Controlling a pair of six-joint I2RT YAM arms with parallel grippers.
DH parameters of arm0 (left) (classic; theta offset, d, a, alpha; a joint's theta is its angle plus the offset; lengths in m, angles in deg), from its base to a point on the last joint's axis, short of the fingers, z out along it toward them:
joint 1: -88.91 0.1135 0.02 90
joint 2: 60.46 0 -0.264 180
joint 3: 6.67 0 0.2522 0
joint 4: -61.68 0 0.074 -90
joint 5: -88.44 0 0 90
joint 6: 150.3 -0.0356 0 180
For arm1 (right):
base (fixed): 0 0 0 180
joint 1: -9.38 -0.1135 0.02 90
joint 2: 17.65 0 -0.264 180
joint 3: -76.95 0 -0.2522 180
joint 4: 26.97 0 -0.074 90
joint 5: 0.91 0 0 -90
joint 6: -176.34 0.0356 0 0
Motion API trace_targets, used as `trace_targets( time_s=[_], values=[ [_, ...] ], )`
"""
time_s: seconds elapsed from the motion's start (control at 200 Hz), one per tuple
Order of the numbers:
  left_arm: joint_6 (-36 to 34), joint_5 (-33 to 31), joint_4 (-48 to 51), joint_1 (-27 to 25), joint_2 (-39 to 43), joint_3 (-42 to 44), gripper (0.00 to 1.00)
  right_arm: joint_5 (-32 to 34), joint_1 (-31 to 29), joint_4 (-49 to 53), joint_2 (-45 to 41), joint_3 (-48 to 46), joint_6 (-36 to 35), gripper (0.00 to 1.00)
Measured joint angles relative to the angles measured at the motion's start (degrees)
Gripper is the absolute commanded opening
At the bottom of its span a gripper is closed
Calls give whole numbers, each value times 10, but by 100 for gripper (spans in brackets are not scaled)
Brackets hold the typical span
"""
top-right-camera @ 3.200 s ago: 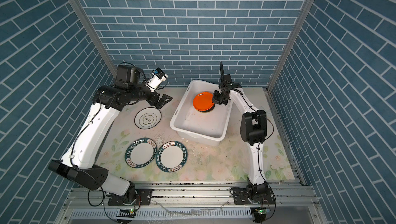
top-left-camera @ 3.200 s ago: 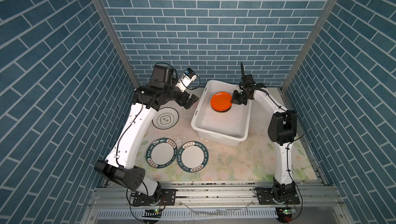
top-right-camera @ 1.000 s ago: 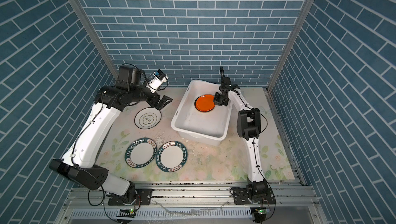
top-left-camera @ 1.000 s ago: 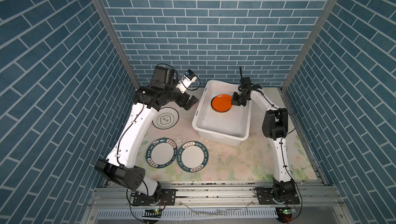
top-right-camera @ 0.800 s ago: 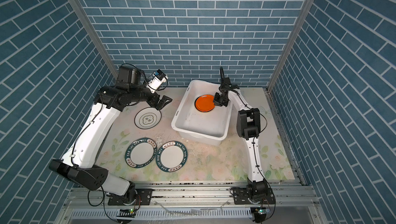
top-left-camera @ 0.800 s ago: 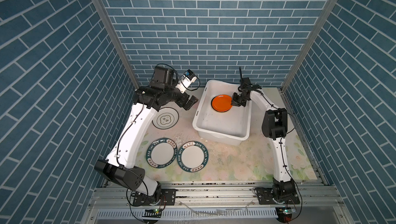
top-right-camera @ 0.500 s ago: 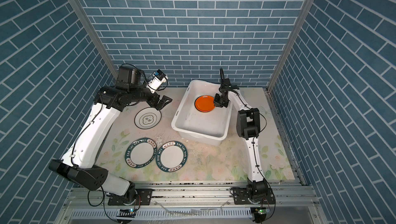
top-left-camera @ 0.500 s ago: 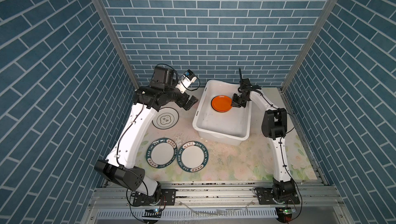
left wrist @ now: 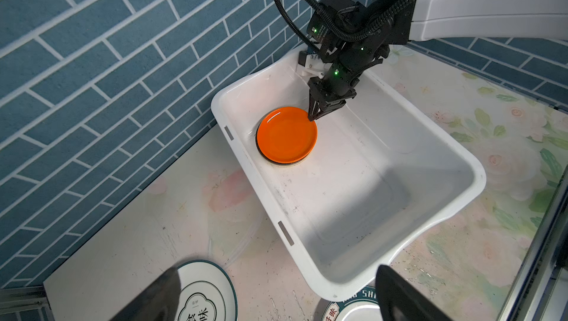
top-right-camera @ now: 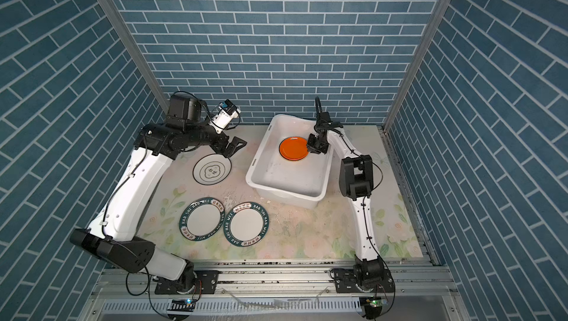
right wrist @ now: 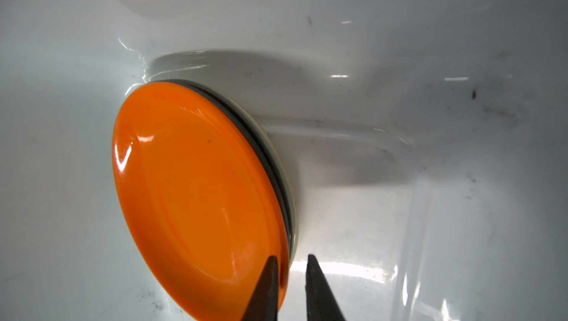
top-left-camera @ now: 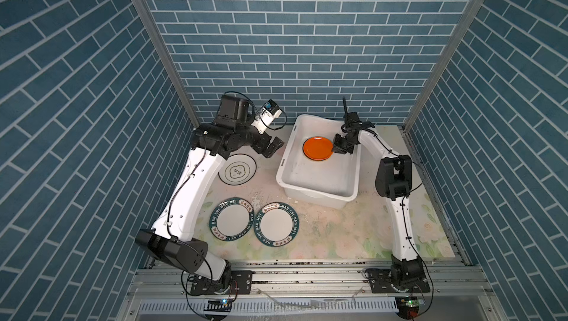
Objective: Place the plates into the plastic bin on the countertop
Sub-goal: 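Press the orange plate flat onto the black plate with the right gripper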
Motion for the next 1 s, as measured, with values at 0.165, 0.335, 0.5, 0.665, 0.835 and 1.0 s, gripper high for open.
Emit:
trace_targets(
  time_s=[0.165, 0.335, 0.5, 0.665, 0.835, 1.0],
  values=[
    [0, 0, 0, 0, 0, 0, 100, 7, -6, -3, -37, -6, -13, 11],
    [0, -1, 0, 0, 0, 0, 100, -9, -21, -5, -80, -7, -37, 4],
    [0, -2, 0, 1, 0, 0, 100, -44, -52, 22, -88, 0, -83, 4],
    [-3, -2, 0, 1, 0, 0, 100, -57, -103, 75, -88, -4, -137, 4],
    [-6, -2, 0, 1, 0, 0, 100, -62, -137, 88, -88, -48, -161, 4],
    [-7, -2, 0, 1, 0, 0, 100, -59, -132, 96, -81, -69, -165, 5]
  ],
)
